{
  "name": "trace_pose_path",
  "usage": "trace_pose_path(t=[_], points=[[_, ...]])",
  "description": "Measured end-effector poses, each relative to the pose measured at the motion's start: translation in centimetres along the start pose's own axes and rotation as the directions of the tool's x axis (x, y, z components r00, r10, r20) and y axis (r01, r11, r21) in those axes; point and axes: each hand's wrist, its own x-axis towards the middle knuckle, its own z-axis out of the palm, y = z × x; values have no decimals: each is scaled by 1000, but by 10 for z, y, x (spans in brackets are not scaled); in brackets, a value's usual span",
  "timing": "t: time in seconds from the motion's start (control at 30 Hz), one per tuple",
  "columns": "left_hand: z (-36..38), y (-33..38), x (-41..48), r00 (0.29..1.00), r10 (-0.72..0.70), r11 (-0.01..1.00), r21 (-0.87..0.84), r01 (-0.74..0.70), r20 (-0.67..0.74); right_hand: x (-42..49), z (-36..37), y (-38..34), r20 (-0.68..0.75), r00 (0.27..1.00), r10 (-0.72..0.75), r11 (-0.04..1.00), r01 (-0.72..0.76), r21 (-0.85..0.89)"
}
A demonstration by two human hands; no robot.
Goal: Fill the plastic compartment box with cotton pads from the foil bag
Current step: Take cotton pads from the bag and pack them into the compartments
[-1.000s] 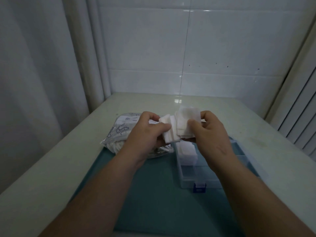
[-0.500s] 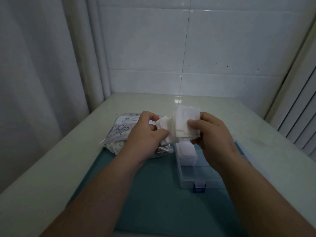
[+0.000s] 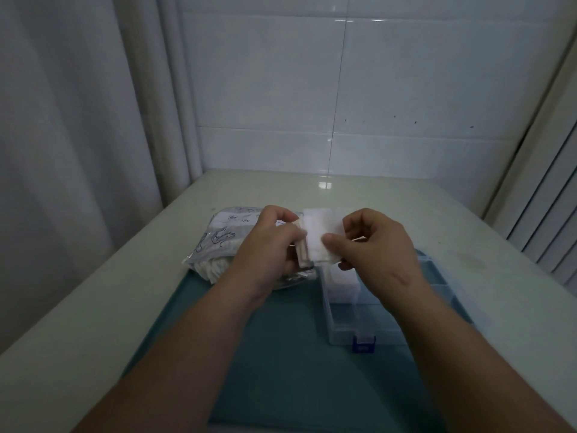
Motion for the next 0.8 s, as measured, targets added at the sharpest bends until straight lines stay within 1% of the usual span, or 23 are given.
trace_pose_path(t=[0.13,0.23,0.3,0.37,0.4,0.47,0.5,0.57,0.63,0.73,0.77,0.8], points=[[-1,-4,0,997,60,989,136,-54,-39,-1,0,0,-12,1000,-5,1000,5,2],[-3,-6,3,994,65,982,180,-50,-82,0,-3,0,-73,997,-15,999,17,33],[-2,-4,2,994,63,979,201,-44,-89,1,-6,0,-70,997,11,992,-2,127],[-1,-3,-1,995,68,975,214,-52,-68,0,-6,-3,13,998,65,960,-66,274],[-1,-2,-2,996,67,975,215,-54,-54,-1,-6,-3,51,996,78,949,-90,304],[-2,-1,-4,997,64,975,216,-56,-31,-2,-2,-3,82,993,82,952,-102,287],[-2,-1,-4,998,64,975,212,-59,-17,-2,-1,-2,69,995,74,967,-88,241],[-2,1,-5,999,49,979,198,-51,12,-2,2,0,15,999,35,996,-36,82],[-1,2,-5,999,24,989,144,-28,29,0,3,3,-21,1000,6,1000,-6,1],[1,4,-6,999,-26,999,-29,27,45,2,1,5,1,1000,24,1000,-24,8],[1,5,-6,998,-28,998,-55,30,47,2,1,5,23,999,38,999,-39,29],[2,4,-7,999,-20,999,-38,22,32,2,1,4,47,997,53,996,-56,64]])
